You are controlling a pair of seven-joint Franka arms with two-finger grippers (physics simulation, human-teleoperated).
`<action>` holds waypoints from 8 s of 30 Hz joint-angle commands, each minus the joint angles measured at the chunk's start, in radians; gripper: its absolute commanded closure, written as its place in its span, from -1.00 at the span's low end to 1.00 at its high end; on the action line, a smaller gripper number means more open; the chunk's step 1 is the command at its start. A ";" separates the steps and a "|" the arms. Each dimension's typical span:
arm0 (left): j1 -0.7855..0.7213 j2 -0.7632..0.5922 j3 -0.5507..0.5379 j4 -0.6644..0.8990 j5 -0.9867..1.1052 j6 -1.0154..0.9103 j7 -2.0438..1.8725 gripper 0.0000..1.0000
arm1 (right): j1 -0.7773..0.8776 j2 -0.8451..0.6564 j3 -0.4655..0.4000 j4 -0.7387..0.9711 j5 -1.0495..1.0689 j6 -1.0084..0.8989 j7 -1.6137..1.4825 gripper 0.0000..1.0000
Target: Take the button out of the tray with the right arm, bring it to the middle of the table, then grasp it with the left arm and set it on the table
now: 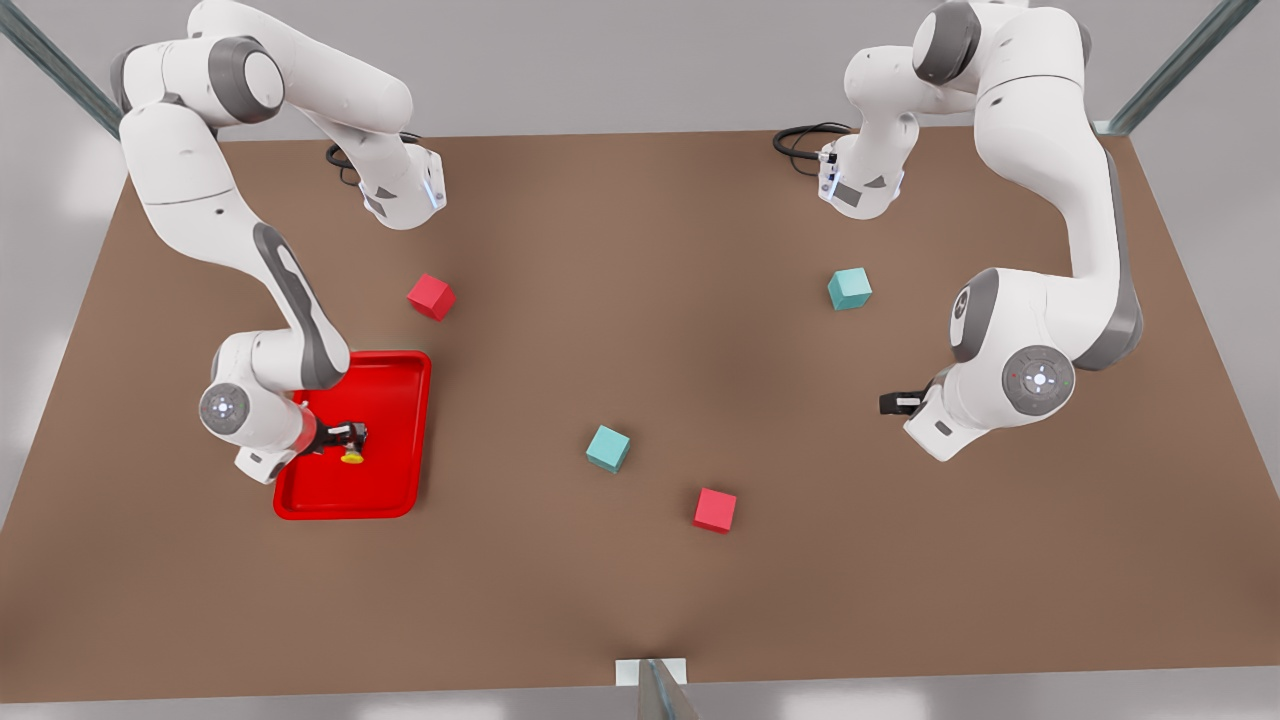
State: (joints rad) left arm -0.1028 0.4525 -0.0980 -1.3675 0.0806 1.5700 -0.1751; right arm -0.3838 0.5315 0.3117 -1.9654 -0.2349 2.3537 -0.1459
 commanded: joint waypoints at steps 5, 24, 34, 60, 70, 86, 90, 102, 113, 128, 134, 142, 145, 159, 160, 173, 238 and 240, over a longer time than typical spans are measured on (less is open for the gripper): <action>0.000 -0.003 0.000 0.001 0.001 -0.004 -0.009 -1.00 | 0.032 0.004 0.009 0.028 0.008 -0.090 0.106 -0.30; 0.000 0.000 0.000 0.001 0.001 -0.002 -0.009 -1.00 | 0.045 0.062 -0.002 0.008 -0.003 -0.013 0.127 -0.44; 0.002 0.002 0.000 0.001 0.001 0.001 -0.007 -1.00 | 0.042 -0.019 0.007 0.025 0.002 -0.157 0.141 0.33; 0.002 0.012 0.000 0.001 0.001 0.012 -0.006 -1.00 | 1.125 0.544 -0.062 1.045 0.201 -0.136 1.766 0.27; 0.002 0.012 0.000 0.001 0.001 0.013 -0.007 -1.00 | 1.088 0.417 -0.060 1.027 0.203 -0.285 1.666 -1.00; -0.356 0.138 -0.183 -0.024 0.068 0.254 -0.225 -1.00 | 0.223 -0.351 -0.197 0.579 0.256 -0.978 0.143 -1.00; -0.310 0.149 -0.184 -0.074 0.079 0.320 -0.153 -1.00 | 0.256 -0.301 -0.180 0.579 0.174 -0.964 0.144 -1.00; -0.336 0.124 -0.178 -0.378 0.099 0.740 -0.198 -1.00 | 0.281 -0.301 -0.181 0.577 0.155 -0.967 0.149 -1.00; -0.345 0.203 -0.178 -0.404 0.278 0.737 -0.287 -1.00 | 0.326 -0.301 -0.174 0.596 0.095 -0.784 0.147 -1.00; -0.299 0.242 -0.186 -0.410 0.277 0.759 -0.317 -1.00 | 0.364 -0.280 -0.174 0.582 0.100 -0.734 0.147 -1.00; -0.301 0.239 -0.186 -0.412 0.277 0.756 -0.334 -0.55 | 0.362 -0.280 -0.174 0.582 0.103 -0.732 0.147 -1.00; -0.295 0.230 -0.186 -0.406 0.277 0.737 -0.360 0.13 | 0.353 -0.285 -0.174 0.576 0.103 -0.734 0.147 -1.00; -0.264 0.189 -0.218 -0.338 0.242 0.567 -0.350 0.13 | 0.355 -0.286 -0.174 0.576 0.105 -0.737 0.147 -1.00; -0.126 0.176 -0.262 -0.061 0.668 0.406 -1.954 0.08 | 0.355 -0.286 -0.174 0.569 0.105 -0.737 0.146 -1.00; -0.205 0.190 -0.172 -0.059 0.683 0.380 -1.985 0.08 | 0.355 -0.283 -0.174 0.571 0.105 -0.737 0.146 -1.00; -0.698 0.497 0.452 0.053 0.481 0.400 -2.509 0.08 | 0.445 -0.281 -0.155 0.585 0.101 -0.788 0.147 -1.00; -1.247 0.325 0.529 0.008 0.531 -0.127 -2.065 -1.00 | 0.376 -0.281 -0.164 0.602 0.092 -0.682 0.138 -1.00; -1.049 0.114 0.371 0.008 0.530 -0.099 -1.855 -1.00 | 0.376 -0.281 -0.164 0.602 0.092 -0.682 0.141 -1.00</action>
State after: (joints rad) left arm -1.1871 0.6212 0.3022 -1.3583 0.6136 1.5206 -2.4914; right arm -0.0074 0.2516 0.1470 -1.3642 -0.1431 1.6724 -0.0053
